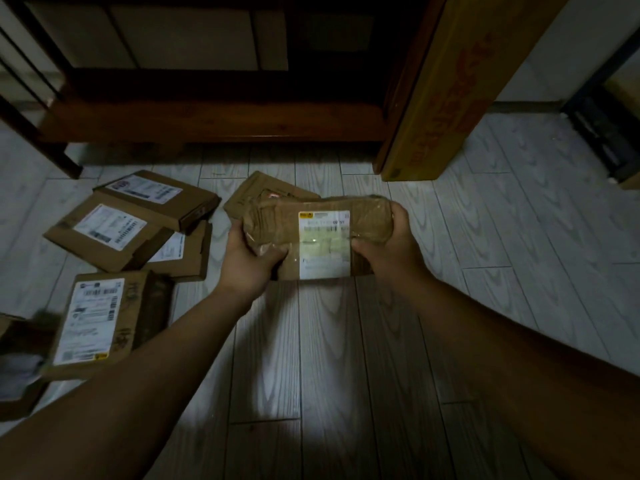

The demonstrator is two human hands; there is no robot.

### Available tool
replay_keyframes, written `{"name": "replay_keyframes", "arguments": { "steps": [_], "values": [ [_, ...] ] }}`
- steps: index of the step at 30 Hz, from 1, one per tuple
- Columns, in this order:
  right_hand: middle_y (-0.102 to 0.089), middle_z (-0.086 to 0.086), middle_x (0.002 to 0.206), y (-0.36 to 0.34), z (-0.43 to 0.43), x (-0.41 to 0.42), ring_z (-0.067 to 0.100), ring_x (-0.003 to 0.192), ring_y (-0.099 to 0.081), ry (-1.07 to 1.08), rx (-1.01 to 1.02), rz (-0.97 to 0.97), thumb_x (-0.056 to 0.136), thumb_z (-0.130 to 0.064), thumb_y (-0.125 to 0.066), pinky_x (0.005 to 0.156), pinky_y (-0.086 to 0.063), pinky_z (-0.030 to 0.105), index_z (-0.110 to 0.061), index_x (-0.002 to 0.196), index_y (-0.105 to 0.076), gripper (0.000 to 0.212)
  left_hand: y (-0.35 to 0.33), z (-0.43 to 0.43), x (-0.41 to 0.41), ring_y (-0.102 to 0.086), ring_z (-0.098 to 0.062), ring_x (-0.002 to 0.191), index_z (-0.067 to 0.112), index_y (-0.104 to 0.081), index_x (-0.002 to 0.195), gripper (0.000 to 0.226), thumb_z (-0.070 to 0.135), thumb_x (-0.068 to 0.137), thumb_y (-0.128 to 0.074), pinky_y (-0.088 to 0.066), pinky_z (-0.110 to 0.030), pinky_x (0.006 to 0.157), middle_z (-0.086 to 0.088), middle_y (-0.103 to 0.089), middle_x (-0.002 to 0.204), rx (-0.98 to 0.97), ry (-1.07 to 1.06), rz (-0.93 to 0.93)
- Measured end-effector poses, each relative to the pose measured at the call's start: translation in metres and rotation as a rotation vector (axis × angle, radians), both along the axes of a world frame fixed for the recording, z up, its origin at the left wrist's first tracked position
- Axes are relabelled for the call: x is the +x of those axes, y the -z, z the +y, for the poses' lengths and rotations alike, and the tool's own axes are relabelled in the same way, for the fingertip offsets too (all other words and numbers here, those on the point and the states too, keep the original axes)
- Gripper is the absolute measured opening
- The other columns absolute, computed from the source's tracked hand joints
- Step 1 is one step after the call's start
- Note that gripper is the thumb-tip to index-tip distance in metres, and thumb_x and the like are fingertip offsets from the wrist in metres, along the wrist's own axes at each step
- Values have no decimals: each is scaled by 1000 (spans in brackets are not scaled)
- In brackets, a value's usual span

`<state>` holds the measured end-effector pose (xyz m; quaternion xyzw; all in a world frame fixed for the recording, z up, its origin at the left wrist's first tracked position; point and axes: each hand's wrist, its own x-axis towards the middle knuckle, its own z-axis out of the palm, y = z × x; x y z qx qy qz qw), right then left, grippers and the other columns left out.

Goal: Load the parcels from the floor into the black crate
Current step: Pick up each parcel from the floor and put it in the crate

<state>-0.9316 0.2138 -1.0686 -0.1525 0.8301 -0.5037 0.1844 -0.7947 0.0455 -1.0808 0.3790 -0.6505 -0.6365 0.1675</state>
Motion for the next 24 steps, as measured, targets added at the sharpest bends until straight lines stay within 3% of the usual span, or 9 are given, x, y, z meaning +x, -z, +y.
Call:
{"name": "replay_keyframes", "arguments": {
  "steps": [3, 9, 12, 14, 16, 18, 20, 22, 24],
  "values": [
    [-50, -13, 113, -21, -10, -5, 9, 103, -50, 6, -63, 34, 77, -16, -72, 69, -40, 13, -30, 139, -33, 74, -20, -8, -7, -53, -12, 105, 28, -32, 138, 73, 10, 78, -70, -51, -32, 82, 11, -51, 115, -47, -62, 45],
    [-55, -21, 108, -106, -31, -12, -6, 95, -55, 11, -209, 80, 77, -18, -74, 74, -43, 6, -28, 140, -35, 75, -110, -39, -10, -60, -16, 106, 55, -46, 107, 57, 16, 74, -70, -57, -33, 72, 8, -57, 119, -90, -87, 236],
    [-55, -25, 106, -183, -42, -6, -11, 97, -54, -20, -242, 86, 76, -13, -72, 81, -48, 15, -29, 136, -39, 70, -191, -44, 0, -59, -10, 107, 61, -41, 106, 59, 16, 78, -67, -58, -30, 73, 13, -54, 121, -133, -82, 230],
    [-54, -25, 108, -243, -47, 2, -11, 99, -53, -34, -251, 68, 75, -12, -71, 84, -49, 21, -29, 137, -38, 72, -253, -46, 12, -59, 1, 102, 58, -38, 110, 58, 17, 79, -67, -55, -20, 70, 18, -53, 117, -166, -73, 209],
    [-51, -30, 108, -311, -50, 15, -18, 97, -50, -54, -237, 64, 75, -14, -70, 82, -47, 17, -30, 139, -36, 74, -320, -49, 29, -59, 2, 99, 50, -35, 118, 58, 17, 81, -67, -54, -15, 65, 19, -52, 115, -175, -67, 185],
    [-50, -31, 108, -382, -53, 32, -21, 96, -49, -72, -232, 47, 76, -15, -70, 80, -45, 14, -30, 140, -35, 74, -393, -53, 50, -59, -11, 106, 46, -37, 120, 57, 20, 80, -68, -56, -25, 71, 12, -53, 120, -169, -53, 161],
    [-48, -30, 110, -453, -54, 56, -23, 97, -47, -76, -236, 6, 78, -14, -69, 77, -45, 9, -32, 141, -31, 76, -468, -56, 73, -59, -16, 109, 54, -42, 114, 56, 24, 77, -70, -56, -36, 79, 7, -55, 124, -165, -32, 153],
    [-48, -25, 119, -520, -52, 80, -18, 103, -48, -94, -229, -21, 80, -14, -68, 80, -46, 9, -30, 144, -26, 78, -540, -59, 96, -62, -9, 104, 66, -43, 101, 58, 21, 76, -71, -56, -33, 79, 15, -59, 116, -172, -14, 155],
    [-50, -11, 130, -579, -47, 103, -1, 114, -52, -111, -235, -39, 82, -12, -67, 90, -50, 24, -26, 147, -23, 79, -601, -60, 121, -63, 0, 97, 67, -44, 101, 61, 18, 77, -71, -55, -22, 74, 25, -62, 106, -195, 32, 144]
  ]
}}
